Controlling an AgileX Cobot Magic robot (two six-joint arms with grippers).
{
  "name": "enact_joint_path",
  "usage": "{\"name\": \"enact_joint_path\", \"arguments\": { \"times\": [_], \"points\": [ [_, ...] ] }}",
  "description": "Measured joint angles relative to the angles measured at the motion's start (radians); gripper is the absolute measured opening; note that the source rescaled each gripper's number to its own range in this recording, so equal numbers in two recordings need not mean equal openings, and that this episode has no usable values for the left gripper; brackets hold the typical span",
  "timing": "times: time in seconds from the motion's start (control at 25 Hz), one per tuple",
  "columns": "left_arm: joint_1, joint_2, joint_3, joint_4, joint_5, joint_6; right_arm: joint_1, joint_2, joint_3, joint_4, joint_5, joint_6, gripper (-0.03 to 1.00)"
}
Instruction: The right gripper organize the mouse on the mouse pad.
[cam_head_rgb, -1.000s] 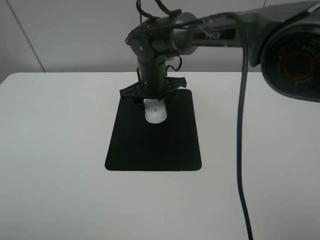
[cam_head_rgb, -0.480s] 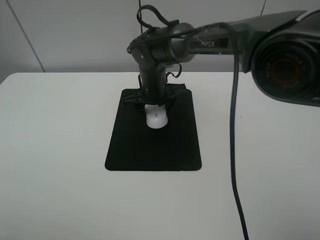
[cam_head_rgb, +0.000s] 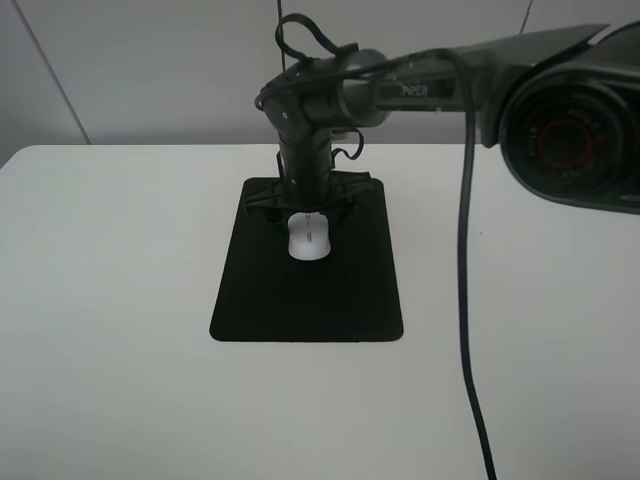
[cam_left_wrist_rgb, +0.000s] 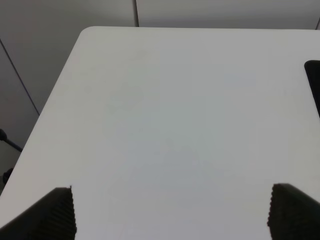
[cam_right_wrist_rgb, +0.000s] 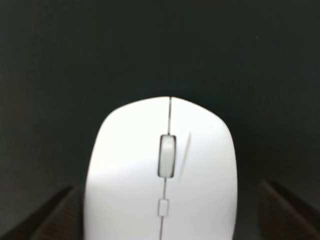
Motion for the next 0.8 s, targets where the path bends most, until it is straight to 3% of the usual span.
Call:
{"name": "enact_joint_path", "arguments": {
  "times": [0.24,0.8],
  "points": [
    [0.000,0.000,0.000,0.000,0.000,0.000,-0.006,0.000,-0.004,0.000,0.019,0.000,0.68],
    [0.000,0.000,0.000,0.000,0.000,0.000,-0.012,-0.129,-0.012,0.004,0.093,-0.034,0.68]
  ]
}}
